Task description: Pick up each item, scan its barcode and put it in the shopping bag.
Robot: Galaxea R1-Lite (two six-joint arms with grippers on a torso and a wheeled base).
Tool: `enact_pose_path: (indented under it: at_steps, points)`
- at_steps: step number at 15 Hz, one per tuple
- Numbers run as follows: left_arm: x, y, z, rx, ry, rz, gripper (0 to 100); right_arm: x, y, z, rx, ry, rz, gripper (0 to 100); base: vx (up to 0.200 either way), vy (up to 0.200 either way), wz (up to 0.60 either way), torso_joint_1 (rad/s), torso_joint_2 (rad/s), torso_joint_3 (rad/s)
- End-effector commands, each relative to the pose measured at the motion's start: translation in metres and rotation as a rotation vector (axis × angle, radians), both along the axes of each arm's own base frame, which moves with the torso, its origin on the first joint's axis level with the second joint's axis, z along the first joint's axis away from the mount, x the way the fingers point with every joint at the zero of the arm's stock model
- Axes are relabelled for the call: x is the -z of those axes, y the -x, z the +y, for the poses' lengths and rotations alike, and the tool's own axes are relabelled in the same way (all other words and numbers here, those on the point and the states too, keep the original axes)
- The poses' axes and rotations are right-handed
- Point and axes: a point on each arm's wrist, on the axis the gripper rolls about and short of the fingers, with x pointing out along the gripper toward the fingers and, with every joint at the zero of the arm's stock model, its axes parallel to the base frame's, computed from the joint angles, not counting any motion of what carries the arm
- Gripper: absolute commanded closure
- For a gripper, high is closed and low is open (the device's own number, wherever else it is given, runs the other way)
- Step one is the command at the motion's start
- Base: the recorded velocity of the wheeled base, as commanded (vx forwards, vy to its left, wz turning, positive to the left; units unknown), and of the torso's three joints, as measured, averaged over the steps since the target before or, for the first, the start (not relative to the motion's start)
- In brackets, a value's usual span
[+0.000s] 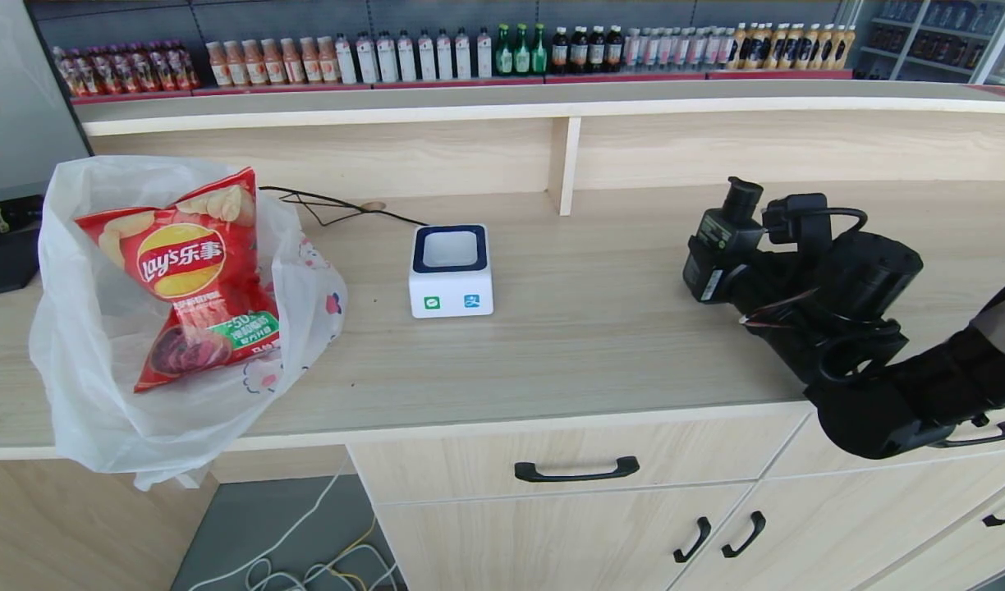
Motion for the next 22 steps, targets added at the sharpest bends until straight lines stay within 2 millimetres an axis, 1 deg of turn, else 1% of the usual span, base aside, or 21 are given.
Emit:
enact_pose_path:
  at_steps: [1, 4, 5, 7, 9, 12, 13, 15, 16, 19, 21, 22]
  points:
    - [0.0, 0.0, 0.0, 0.0, 0.0, 0.0, 0, -0.007, 0.004, 0.001, -0.006, -0.004, -0.019, 100, 0.0, 0.0, 0.0, 0.0, 0.0, 0.0]
    - [0.0, 0.0, 0.0, 0.0, 0.0, 0.0, 0, -0.014, 0.009, 0.002, -0.017, -0.007, -0.036, 100, 0.0, 0.0, 0.0, 0.0, 0.0, 0.0]
    - [0.0, 0.0, 0.0, 0.0, 0.0, 0.0, 0, -0.02, 0.016, 0.002, -0.042, -0.004, -0.049, 100, 0.0, 0.0, 0.0, 0.0, 0.0, 0.0]
    - [0.0, 0.0, 0.0, 0.0, 0.0, 0.0, 0, -0.026, 0.032, 0.002, -0.057, -0.006, -0.051, 100, 0.0, 0.0, 0.0, 0.0, 0.0, 0.0]
    - [0.0, 0.0, 0.0, 0.0, 0.0, 0.0, 0, -0.026, 0.061, -0.002, -0.072, -0.006, -0.047, 100, 0.0, 0.0, 0.0, 0.0, 0.0, 0.0]
    - [0.0, 0.0, 0.0, 0.0, 0.0, 0.0, 0, -0.019, 0.108, -0.003, -0.118, -0.022, -0.057, 100, 0.0, 0.0, 0.0, 0.0, 0.0, 0.0]
    - [0.0, 0.0, 0.0, 0.0, 0.0, 0.0, 0, -0.019, 0.121, -0.004, -0.133, -0.025, -0.058, 100, 0.0, 0.0, 0.0, 0.0, 0.0, 0.0]
    - [0.0, 0.0, 0.0, 0.0, 0.0, 0.0, 0, -0.026, 0.158, -0.002, -0.194, -0.031, -0.078, 100, 0.0, 0.0, 0.0, 0.0, 0.0, 0.0]
    - [0.0, 0.0, 0.0, 0.0, 0.0, 0.0, 0, -0.025, 0.171, -0.003, -0.216, -0.031, -0.075, 100, 0.0, 0.0, 0.0, 0.0, 0.0, 0.0]
    - [0.0, 0.0, 0.0, 0.0, 0.0, 0.0, 0, -0.014, 0.195, -0.006, -0.254, -0.021, -0.039, 100, 0.0, 0.0, 0.0, 0.0, 0.0, 0.0]
    - [0.0, 0.0, 0.0, 0.0, 0.0, 0.0, 0, -0.009, 0.2, -0.005, -0.303, -0.007, -0.018, 100, 0.0, 0.0, 0.0, 0.0, 0.0, 0.0]
    - [0.0, 0.0, 0.0, 0.0, 0.0, 0.0, 0, -0.009, 0.198, -0.003, -0.364, 0.008, -0.021, 100, 0.0, 0.0, 0.0, 0.0, 0.0, 0.0]
